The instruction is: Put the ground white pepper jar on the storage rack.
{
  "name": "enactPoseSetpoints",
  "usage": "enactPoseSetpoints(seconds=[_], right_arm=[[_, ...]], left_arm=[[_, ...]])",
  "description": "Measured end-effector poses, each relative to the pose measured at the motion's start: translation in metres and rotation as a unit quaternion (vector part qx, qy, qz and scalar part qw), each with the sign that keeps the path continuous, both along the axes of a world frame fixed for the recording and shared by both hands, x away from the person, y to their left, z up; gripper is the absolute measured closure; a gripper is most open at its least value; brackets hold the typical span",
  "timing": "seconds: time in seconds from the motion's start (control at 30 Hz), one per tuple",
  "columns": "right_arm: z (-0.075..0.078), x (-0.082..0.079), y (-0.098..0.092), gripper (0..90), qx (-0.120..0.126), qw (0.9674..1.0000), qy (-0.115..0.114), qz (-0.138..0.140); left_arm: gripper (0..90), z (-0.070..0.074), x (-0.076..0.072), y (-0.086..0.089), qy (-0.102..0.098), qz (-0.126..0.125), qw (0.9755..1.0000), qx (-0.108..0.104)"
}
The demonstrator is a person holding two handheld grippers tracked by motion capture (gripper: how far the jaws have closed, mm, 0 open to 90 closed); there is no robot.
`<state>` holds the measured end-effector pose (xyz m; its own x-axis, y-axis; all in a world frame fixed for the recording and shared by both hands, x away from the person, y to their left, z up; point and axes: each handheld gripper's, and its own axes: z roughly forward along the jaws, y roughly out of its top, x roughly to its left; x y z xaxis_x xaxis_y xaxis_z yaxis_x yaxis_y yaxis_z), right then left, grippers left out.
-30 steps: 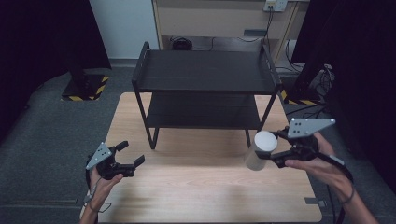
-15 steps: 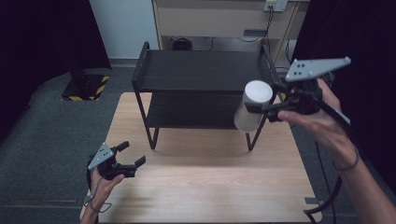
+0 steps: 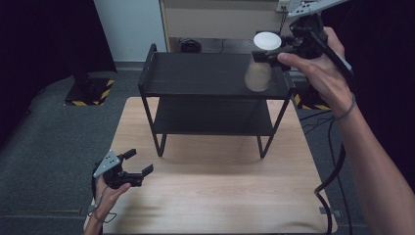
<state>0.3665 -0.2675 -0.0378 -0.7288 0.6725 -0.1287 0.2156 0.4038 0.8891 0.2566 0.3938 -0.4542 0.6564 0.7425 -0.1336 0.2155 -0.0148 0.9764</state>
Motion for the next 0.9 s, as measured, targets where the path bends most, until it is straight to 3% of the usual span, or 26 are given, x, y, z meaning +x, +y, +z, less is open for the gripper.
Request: enactPoseSetpoints(seconds=[0.17, 0.4, 0.6, 0.9], right_arm=[[0.0, 0.02, -0.004, 33.6, 0.006, 0.9993, 0.011, -0.034], [-0.006, 0.044, -0.006, 33.6, 0.001, 0.9981, 0.029, -0.055], [-0.012, 0.056, -0.006, 33.5, 0.011, 0.9972, 0.037, -0.064], [-0.024, 0.065, -0.014, 33.1, 0.032, 0.9973, 0.039, -0.053]], left_arm=[[0.0, 0.001, 0.0, 0.001, 0.0, -0.001, 1.0, 0.002], [0.0, 0.0, 0.001, 0.001, 0.001, 0.0, 1.0, 0.001], [0.0, -0.001, 0.001, 0.002, 0.002, 0.003, 1.0, 0.0], [0.0, 0.0, 0.001, 0.003, 0.0, 0.003, 1.0, 0.002]])
